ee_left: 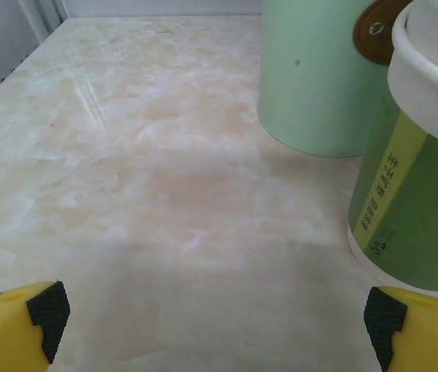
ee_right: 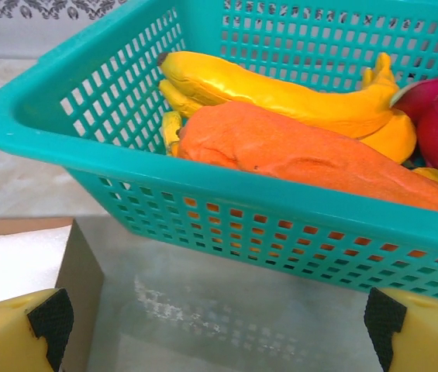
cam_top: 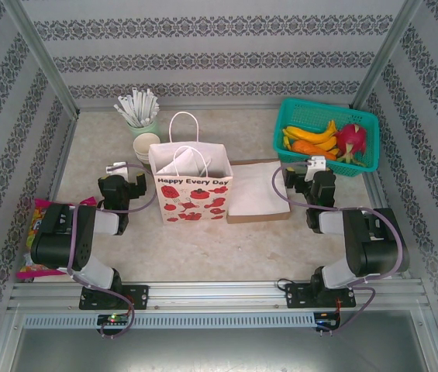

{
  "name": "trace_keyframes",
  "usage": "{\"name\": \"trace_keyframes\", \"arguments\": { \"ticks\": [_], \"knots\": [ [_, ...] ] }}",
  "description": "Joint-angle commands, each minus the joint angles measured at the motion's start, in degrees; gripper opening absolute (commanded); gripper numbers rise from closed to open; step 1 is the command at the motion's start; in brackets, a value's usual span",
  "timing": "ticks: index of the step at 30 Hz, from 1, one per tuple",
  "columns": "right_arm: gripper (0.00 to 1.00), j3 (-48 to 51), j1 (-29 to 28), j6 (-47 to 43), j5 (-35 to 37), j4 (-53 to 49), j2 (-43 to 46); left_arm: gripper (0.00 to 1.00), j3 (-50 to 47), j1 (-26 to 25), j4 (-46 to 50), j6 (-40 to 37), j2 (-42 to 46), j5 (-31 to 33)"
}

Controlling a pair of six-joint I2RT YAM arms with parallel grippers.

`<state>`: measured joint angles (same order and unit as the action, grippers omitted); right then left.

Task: Pack the takeout coffee

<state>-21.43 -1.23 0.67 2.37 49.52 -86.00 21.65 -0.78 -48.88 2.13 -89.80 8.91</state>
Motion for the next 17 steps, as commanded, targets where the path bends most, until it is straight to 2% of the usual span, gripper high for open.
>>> {"name": "trace_keyframes", "arguments": {
  "ticks": [1, 13, 17],
  "knots": [
    [0.98, -0.8, 0.0, 1.3, 2.4, 0.9, -0.3, 1.0, 0.7, -0.5, -1.4, 0.5, 0.4, 0.5],
    [0.98, -0.7, -0.1, 1.3, 2.5, 1.1, -0.2, 1.0, 1.2, -0.4, -0.5, 0.0, 0.4, -1.1],
    [0.98, -0.6, -0.1, 1.2, 2.5, 1.2, -0.2, 1.0, 1.4, -0.5, -0.1, -0.9, 0.4, -3.4]
  ]
}}
